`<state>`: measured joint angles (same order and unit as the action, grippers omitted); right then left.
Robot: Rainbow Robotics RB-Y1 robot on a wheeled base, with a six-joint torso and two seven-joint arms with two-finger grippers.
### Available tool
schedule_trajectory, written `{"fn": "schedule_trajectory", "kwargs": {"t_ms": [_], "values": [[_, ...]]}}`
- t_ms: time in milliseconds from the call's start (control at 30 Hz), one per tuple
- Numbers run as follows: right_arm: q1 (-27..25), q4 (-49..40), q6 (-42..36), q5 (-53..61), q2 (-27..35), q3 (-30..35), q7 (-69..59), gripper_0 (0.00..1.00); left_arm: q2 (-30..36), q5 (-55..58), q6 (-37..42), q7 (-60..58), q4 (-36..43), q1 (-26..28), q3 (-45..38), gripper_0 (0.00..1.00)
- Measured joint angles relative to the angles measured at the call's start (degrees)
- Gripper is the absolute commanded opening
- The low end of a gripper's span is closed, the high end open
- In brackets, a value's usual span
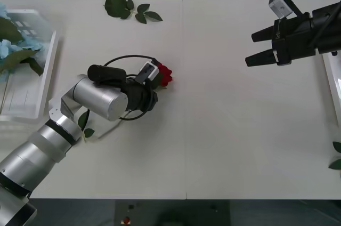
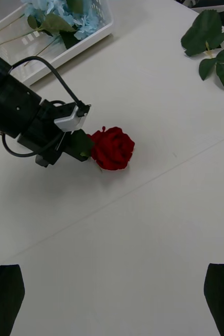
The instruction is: Put the red flowers into the right box and the blue flowers into the left box
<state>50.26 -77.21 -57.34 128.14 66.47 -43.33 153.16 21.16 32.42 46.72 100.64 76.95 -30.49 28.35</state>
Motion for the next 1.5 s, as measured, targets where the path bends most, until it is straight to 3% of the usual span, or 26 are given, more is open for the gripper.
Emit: {"fn": "schedule_trajectory", "kwargs": {"t_ms": [167, 500, 600, 733, 867, 1033, 1133, 1233, 1500], "values": [[0.0, 0.0, 0.0, 0.8, 0.0, 0.0, 0.0, 1.0, 1.3, 1.8, 1.7, 0.0, 2.6, 0.0, -0.5, 0.0], [0.0, 1.8, -2.3, 5.9, 0.0, -1.0, 0.0, 1.0, 9.5, 18.3, 17.7, 0.0, 17.7, 0.0, -13.5, 0.0], [0.0, 2.9, -1.9, 12.6, 0.0, -4.7, 0.0, 1.0, 11.0, 24.0, 19.7, 0.0, 19.4, 0.0, -16.9, 0.0], [0.0, 3.7, -1.9, 25.6, 0.0, -13.8, 0.0, 1.0, 12.1, 40.5, 20.6, 3.7, 19.5, 0.1, -22.4, 0.0], [-0.3, 3.4, -1.9, 26.3, 0.0, -19.3, 0.0, 1.0, 12.2, 50.9, 20.5, 13.5, 19.3, 1.6, -27.6, 0.0], [-6.8, -0.1, -1.0, 26.2, 0.0, -12.3, 0.0, 1.0, 12.0, 66.4, 16.1, 15.5, 16.3, 4.1, -28.6, 0.0], [-11.9, -2.7, -0.6, 26.2, 0.0, -6.9, 0.0, 1.0, 11.0, 73.1, 12.2, 24.1, 14.4, 5.5, -27.0, 0.0], [-15.3, -4.1, -0.6, 26.3, -0.1, -5.0, 0.0, 1.0, 8.7, 76.8, 6.7, 30.5, 14.1, 6.9, -24.3, 0.0], [-23.3, -4.9, -0.6, 26.3, -5.2, -1.0, 0.0, 1.0, -0.8, 79.3, -7.3, 30.5, 14.1, 7.5, -15.8, 0.0]]}}
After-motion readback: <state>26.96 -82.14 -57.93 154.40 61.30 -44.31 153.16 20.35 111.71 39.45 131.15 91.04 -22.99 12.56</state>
